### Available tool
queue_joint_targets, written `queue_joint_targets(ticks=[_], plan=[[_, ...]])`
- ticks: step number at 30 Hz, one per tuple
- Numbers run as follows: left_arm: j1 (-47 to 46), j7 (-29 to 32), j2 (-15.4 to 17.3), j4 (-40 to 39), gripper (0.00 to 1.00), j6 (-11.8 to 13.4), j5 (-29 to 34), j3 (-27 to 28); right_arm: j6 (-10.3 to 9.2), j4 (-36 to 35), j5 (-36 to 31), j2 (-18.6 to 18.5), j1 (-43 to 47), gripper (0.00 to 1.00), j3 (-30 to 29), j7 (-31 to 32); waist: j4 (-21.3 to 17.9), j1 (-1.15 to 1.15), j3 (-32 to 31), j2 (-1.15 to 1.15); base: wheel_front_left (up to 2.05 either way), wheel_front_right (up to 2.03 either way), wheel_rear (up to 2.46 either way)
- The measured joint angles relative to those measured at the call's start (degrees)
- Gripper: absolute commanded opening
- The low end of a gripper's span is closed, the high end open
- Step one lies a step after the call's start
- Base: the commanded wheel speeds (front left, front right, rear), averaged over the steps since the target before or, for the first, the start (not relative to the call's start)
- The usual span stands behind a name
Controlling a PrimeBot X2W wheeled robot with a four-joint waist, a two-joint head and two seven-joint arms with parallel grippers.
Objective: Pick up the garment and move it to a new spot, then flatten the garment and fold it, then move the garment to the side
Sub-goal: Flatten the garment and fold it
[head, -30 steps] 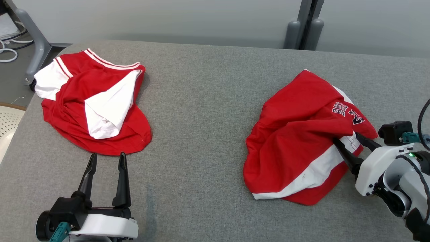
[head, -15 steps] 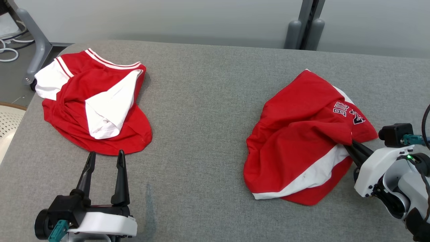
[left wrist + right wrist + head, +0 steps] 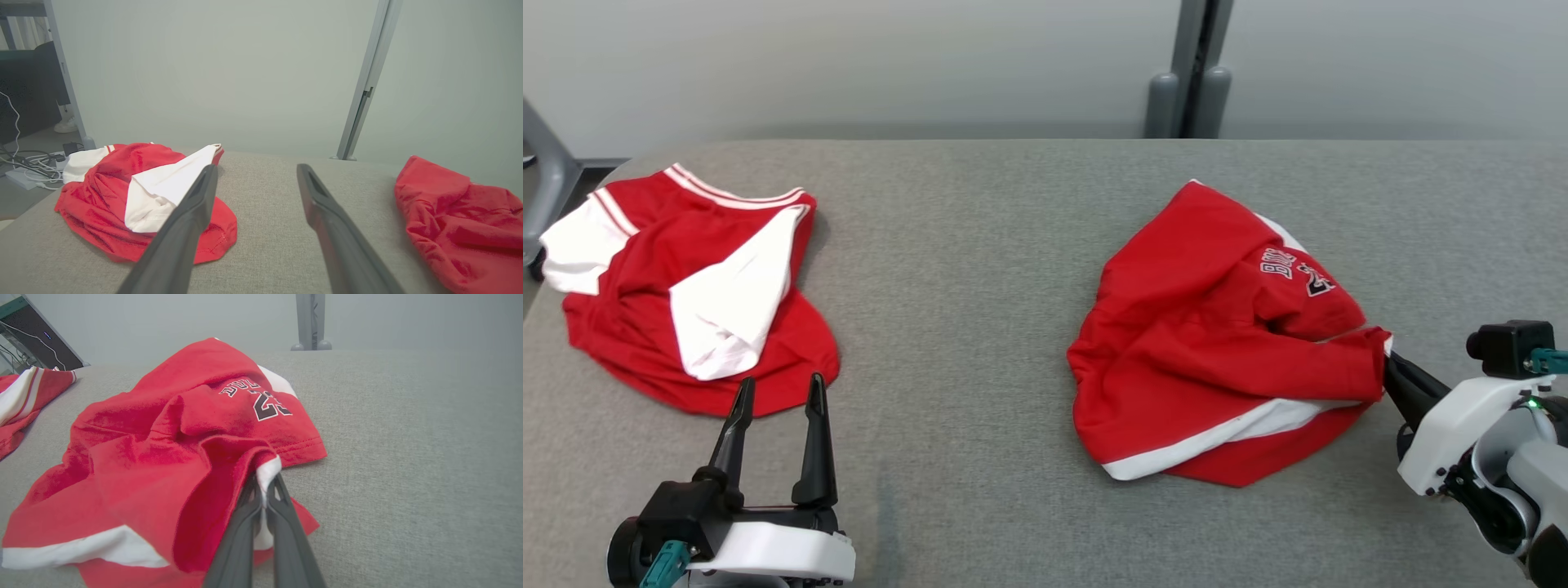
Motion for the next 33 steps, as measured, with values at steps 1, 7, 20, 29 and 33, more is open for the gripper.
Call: queue_joint_targets(ticks=[1,7,20,29,33], plan=[[0.01,0.00,-0.01,0.01,1.00,0.00,-0.01,0.00,0.00,-0.23,0.37,-0.44,0.31,0.00,-0.02,-0.03,-0.55,0.00,-0.14,0.00,0.00,0.00,0.00],[0.04,0.00,0.01,0.19,1.00,-0.01,-0.11,0.00,0.00,-2.03,2.59,-1.97,2.39,0.00,-0.09,0.40,-3.73,0.00,-0.56,0.00,0.00,0.00,0.00],[-0.08,0.00,-0.01,0.78,1.00,0.00,-0.42,-0.31,0.00,-2.99,7.43,-4.22,8.57,0.00,-2.23,1.07,-8.10,0.00,-0.88,0.00,0.00,0.00,0.00],[-0.31,-0.01,-0.02,1.15,1.00,-0.18,-0.42,-0.65,0.00,3.58,7.03,-2.33,9.42,0.67,-5.16,0.02,-9.35,0.00,-1.00,0.00,0.00,0.00,0.00],[-0.34,0.00,0.00,1.22,1.00,-0.21,-0.41,-0.71,0.00,4.17,6.70,-0.68,9.42,1.00,-6.53,-0.23,-9.30,0.00,-0.98,0.00,0.00,0.00,0.00]])
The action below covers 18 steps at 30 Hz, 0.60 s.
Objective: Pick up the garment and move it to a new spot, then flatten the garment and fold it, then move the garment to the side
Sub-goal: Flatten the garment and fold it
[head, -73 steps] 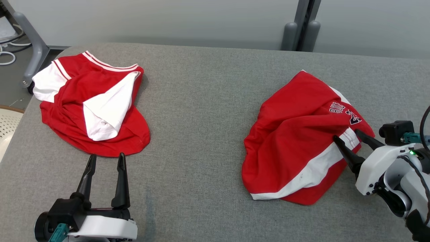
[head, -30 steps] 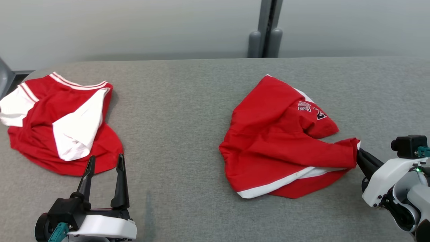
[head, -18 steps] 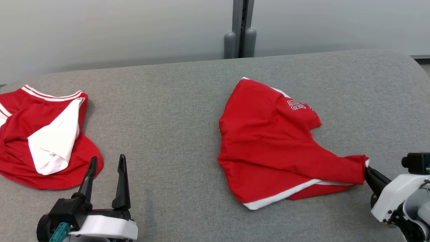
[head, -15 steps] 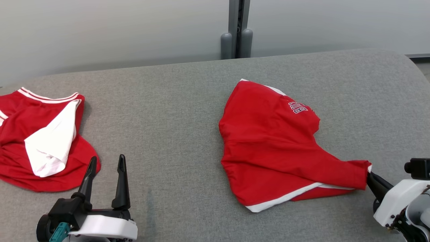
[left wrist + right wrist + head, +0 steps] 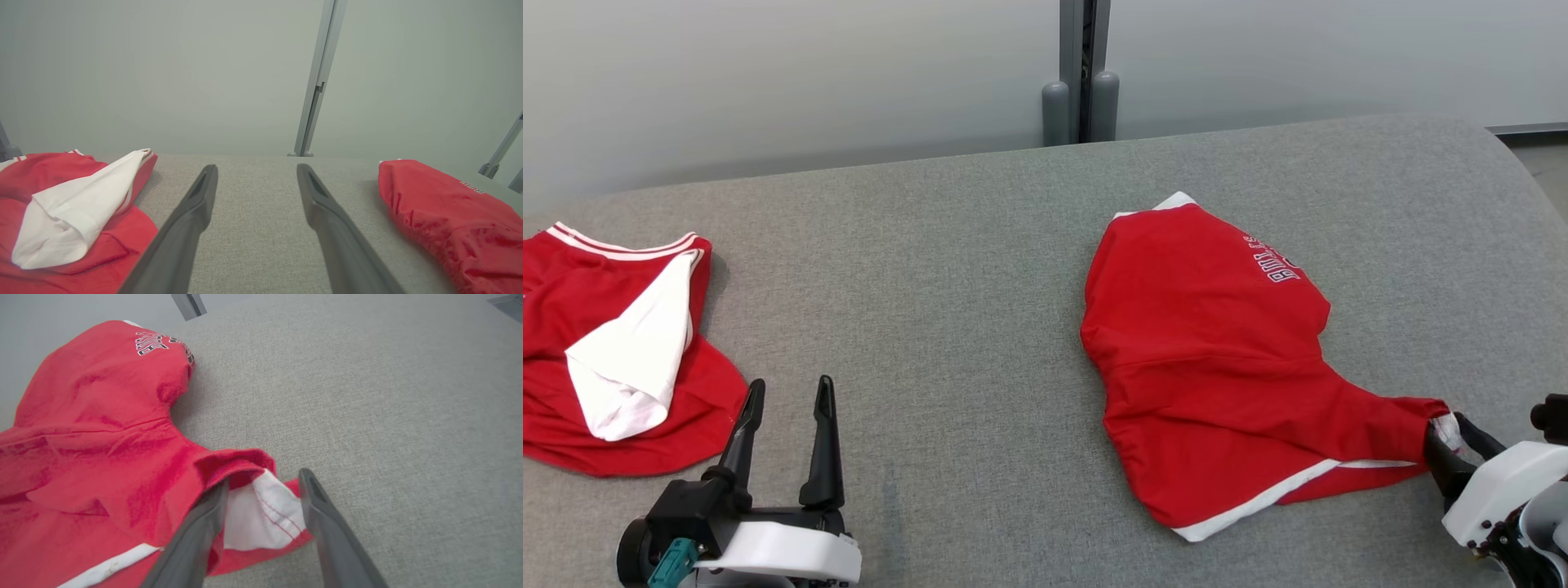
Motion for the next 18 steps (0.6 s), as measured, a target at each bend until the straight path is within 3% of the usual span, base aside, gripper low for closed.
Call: queue_joint_targets(ticks=[9,14,18], plan=[[0.02,0.00,-0.01,0.30,1.00,-0.31,0.09,-0.01,0.00,-2.08,0.40,0.46,0.57,1.00,-6.49,-0.33,0.49,0.00,-0.56,0.00,0.00,0.00,0.00],[0.09,0.00,-0.01,0.37,1.00,-0.41,0.08,-0.08,-0.01,-0.40,-1.33,0.33,0.97,1.00,-16.59,-0.42,0.80,0.00,-1.02,0.00,0.00,0.00,0.00],[0.29,0.00,-0.01,0.55,1.00,-0.47,0.00,-0.21,-0.01,1.66,-5.33,2.37,2.54,1.00,-22.81,-0.42,1.32,0.00,-1.51,0.00,0.00,0.00,0.00]])
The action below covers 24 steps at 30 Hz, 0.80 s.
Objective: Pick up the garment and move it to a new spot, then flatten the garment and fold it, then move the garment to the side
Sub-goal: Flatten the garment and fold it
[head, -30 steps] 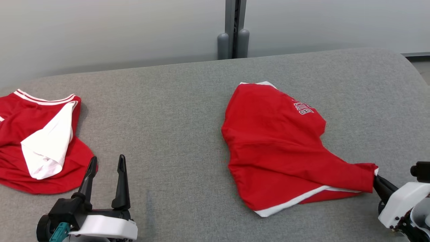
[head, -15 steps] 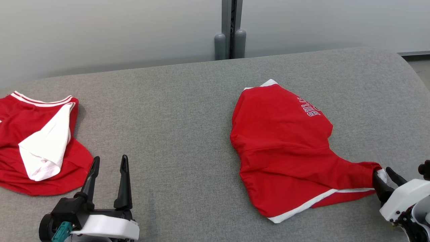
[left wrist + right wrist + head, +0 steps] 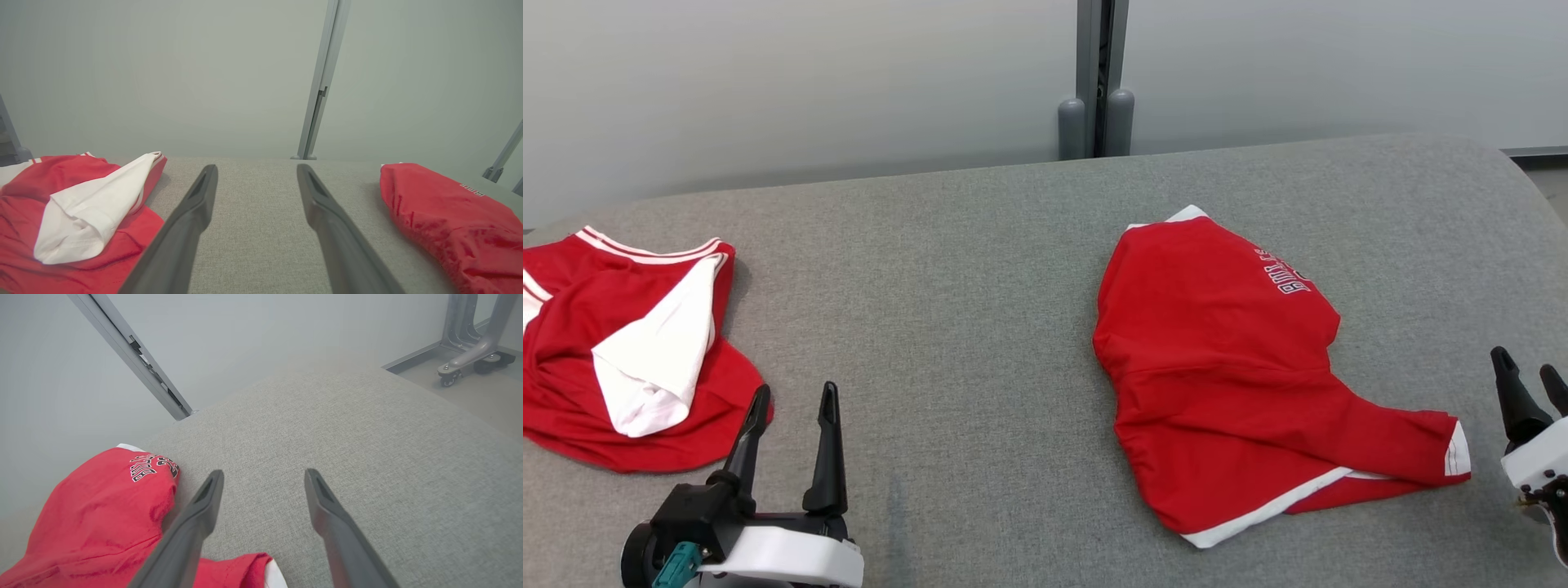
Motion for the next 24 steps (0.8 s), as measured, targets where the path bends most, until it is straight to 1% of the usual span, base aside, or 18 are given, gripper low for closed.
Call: queue_joint_targets(ticks=[3,6,10,13,15,17,18,20,24], plan=[[0.31,0.00,0.00,0.00,1.00,0.00,-0.01,-0.16,0.00,-0.31,-4.10,1.29,0.62,1.00,-4.10,-0.01,0.37,0.00,-0.29,0.00,0.00,0.00,0.00],[0.63,0.00,0.00,-0.02,1.00,-0.01,-0.01,-0.33,0.00,-3.75,-9.56,2.65,1.29,1.00,-8.96,-0.01,0.64,0.00,-0.44,0.00,0.00,0.00,0.00],[0.65,-0.01,0.00,-0.36,1.00,0.00,-0.16,-0.65,0.00,-10.91,-18.46,5.67,4.45,1.00,-18.24,-0.04,0.85,0.00,-0.46,0.00,0.00,0.00,0.00],[0.66,0.00,0.00,-0.70,1.00,0.11,-0.21,-0.96,0.00,-17.80,-25.69,9.45,7.69,1.00,-24.77,-0.05,0.93,0.00,-0.33,0.00,0.00,0.00,0.00],[0.63,-0.01,-0.01,-0.91,1.00,0.21,-0.25,-1.20,0.00,-22.46,-29.98,12.15,9.98,1.00,-27.84,-0.04,1.00,0.00,-0.20,0.00,0.00,0.00,0.00],[0.57,0.00,0.00,-1.13,1.00,0.26,-0.31,-1.30,0.00,-26.73,-33.52,14.36,11.59,1.00,-30.05,-0.05,1.03,0.00,-0.03,0.00,0.00,0.00,0.00],[0.46,0.00,0.00,-1.27,1.00,0.27,-0.32,-1.38,0.00,-30.39,-36.08,16.25,12.90,1.00,-31.05,-0.07,1.05,0.00,0.16,0.00,0.00,0.00,0.00],[0.27,0.00,0.00,-1.30,1.00,0.33,-0.33,-1.51,0.00,-33.49,-37.51,17.72,13.96,1.00,-31.19,-0.05,1.03,0.00,0.27,0.00,0.00,0.00,0.00],[-0.41,0.00,-0.01,-1.38,1.00,0.34,-0.33,-1.70,0.00,-38.55,-40.30,19.00,15.46,1.00,-31.12,-0.05,0.96,0.00,0.30,0.00,0.00,0.00,0.00]])
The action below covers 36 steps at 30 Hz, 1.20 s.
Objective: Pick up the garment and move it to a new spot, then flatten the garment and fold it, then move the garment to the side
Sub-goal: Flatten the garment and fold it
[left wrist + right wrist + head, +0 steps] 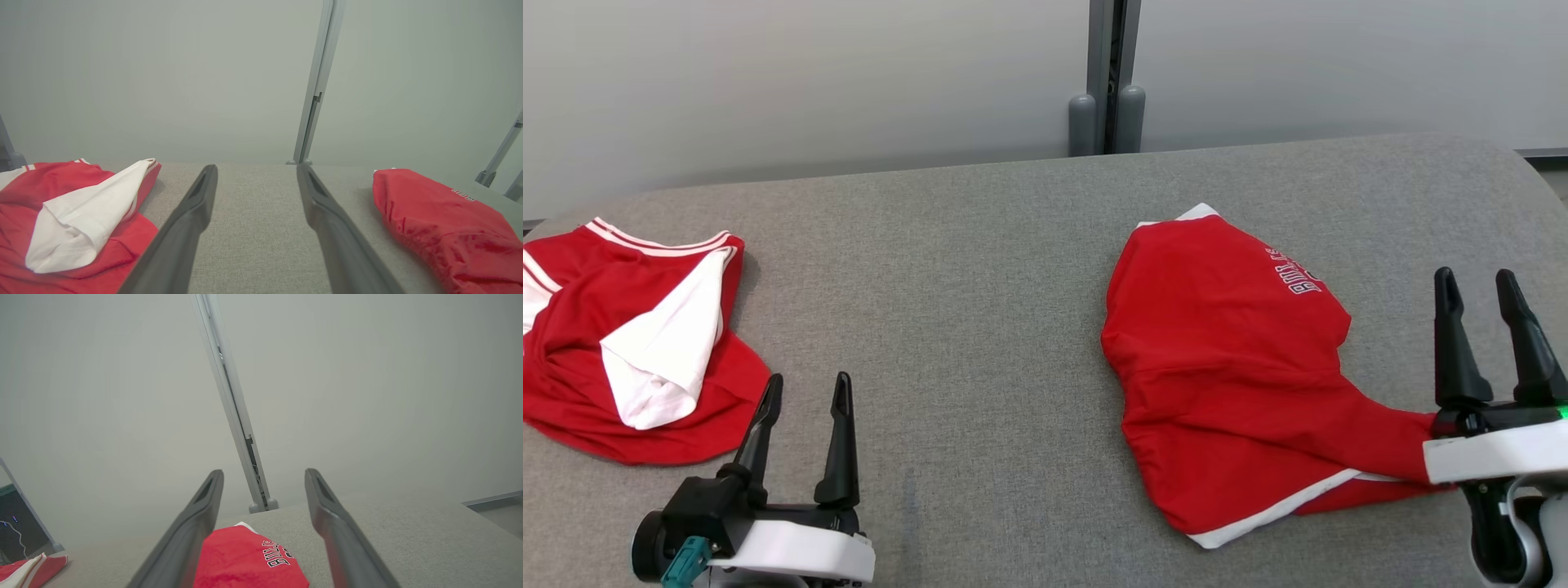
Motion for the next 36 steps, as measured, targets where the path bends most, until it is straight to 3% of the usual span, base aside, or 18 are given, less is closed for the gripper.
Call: queue_joint_targets(ticks=[10,36], plan=[[-0.08,0.00,0.02,-0.38,1.00,-0.08,-0.08,-0.34,0.00,-4.20,-1.63,1.76,4.08,1.00,3.42,0.00,-0.19,0.00,0.17,0.00,0.00,0.00,0.00],[-0.20,0.00,0.01,0.05,1.00,0.25,-0.90,-1.41,0.00,3.34,-3.60,0.63,2.76,1.00,7.08,0.00,0.39,0.00,-0.30,0.00,0.00,0.00,0.00]])
